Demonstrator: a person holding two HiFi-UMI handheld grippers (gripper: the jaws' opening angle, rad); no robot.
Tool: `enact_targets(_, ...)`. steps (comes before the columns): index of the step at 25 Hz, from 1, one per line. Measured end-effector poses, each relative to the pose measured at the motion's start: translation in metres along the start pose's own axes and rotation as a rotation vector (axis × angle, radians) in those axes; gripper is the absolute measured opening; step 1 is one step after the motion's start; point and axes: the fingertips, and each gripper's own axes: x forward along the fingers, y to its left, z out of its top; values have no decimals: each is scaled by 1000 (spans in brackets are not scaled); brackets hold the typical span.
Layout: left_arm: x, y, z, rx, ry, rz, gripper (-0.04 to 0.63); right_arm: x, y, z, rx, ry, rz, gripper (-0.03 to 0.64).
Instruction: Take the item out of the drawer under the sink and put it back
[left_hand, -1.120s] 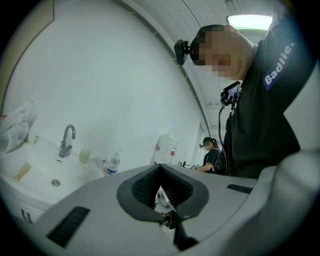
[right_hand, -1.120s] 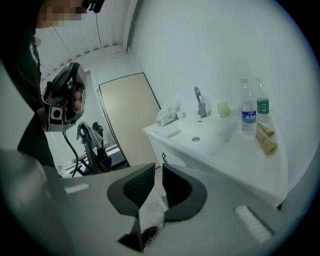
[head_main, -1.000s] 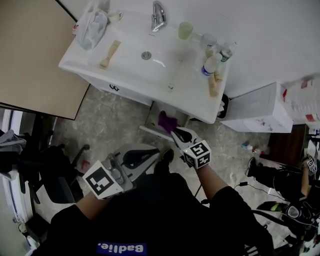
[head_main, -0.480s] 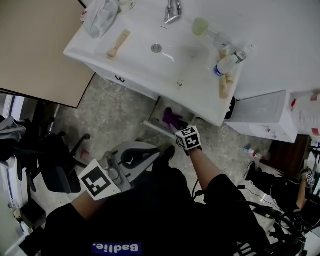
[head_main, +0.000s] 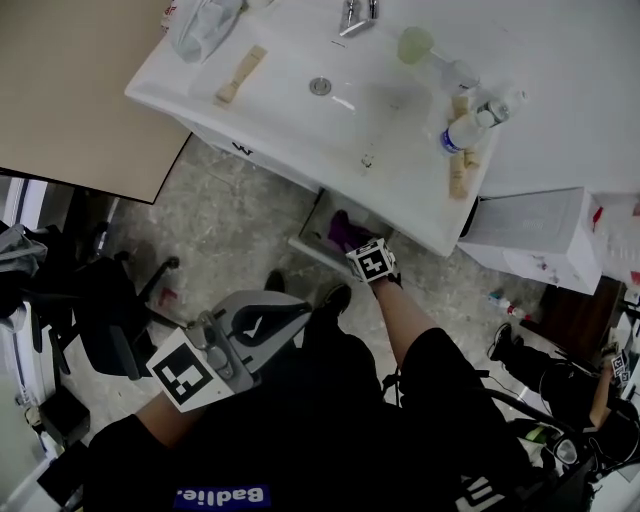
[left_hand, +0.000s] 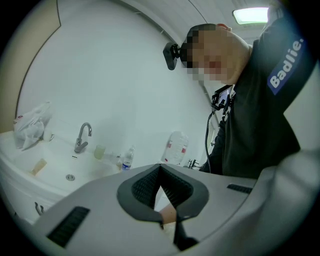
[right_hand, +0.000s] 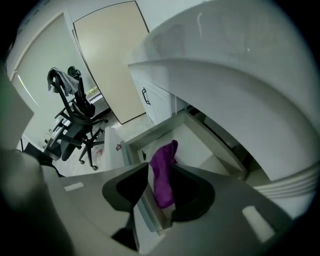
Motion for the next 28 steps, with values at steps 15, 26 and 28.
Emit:
enact_targets(15,12,12,-21,-22,27,8,-11,58,-19,-18,-60,80,11,140)
enact_targets(26,3,15,-32,-32,34,40,-11,98,-27,-25,-180,187,-16,140)
enact_targets(28,0,15,-37,-38,49,43,-11,103,-26,-29,-193,209,-18,140)
